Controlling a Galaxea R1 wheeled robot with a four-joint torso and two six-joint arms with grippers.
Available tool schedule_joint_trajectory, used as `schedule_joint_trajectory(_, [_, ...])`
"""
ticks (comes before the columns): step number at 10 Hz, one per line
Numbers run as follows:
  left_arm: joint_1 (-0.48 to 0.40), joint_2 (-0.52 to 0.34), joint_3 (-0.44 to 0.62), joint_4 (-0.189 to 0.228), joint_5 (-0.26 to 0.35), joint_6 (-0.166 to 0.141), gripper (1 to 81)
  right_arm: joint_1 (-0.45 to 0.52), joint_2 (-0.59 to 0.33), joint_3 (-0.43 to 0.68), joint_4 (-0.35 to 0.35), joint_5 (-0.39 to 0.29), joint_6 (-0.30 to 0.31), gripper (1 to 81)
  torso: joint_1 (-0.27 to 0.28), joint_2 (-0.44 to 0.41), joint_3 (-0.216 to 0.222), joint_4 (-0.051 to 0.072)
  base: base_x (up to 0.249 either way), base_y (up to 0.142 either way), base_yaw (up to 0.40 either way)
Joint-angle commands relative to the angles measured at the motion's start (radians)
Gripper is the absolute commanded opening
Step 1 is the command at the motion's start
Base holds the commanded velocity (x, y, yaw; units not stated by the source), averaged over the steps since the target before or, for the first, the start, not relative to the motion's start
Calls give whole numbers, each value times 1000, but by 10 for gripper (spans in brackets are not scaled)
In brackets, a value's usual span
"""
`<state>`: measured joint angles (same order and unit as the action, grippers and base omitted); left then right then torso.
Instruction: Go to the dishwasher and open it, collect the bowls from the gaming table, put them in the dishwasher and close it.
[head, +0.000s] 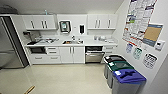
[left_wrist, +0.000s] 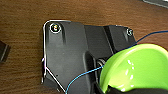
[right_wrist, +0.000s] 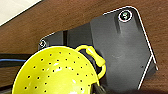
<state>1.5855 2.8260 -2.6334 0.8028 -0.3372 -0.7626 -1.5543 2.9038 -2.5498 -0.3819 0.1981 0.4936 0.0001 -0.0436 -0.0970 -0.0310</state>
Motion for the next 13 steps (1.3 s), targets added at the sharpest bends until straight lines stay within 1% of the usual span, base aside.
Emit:
schedule_joint_trajectory(1, [-32,-17,-4,-2,27,-1,10,39,-10,8,-14,-35,0,10,0,0,0,0,185,0,0])
schedule_joint_trajectory(13, [-34,-17,-4,0,27,-1,10,42,-9,11,-14,-35,-1,10,0,0,0,0,164,0,0])
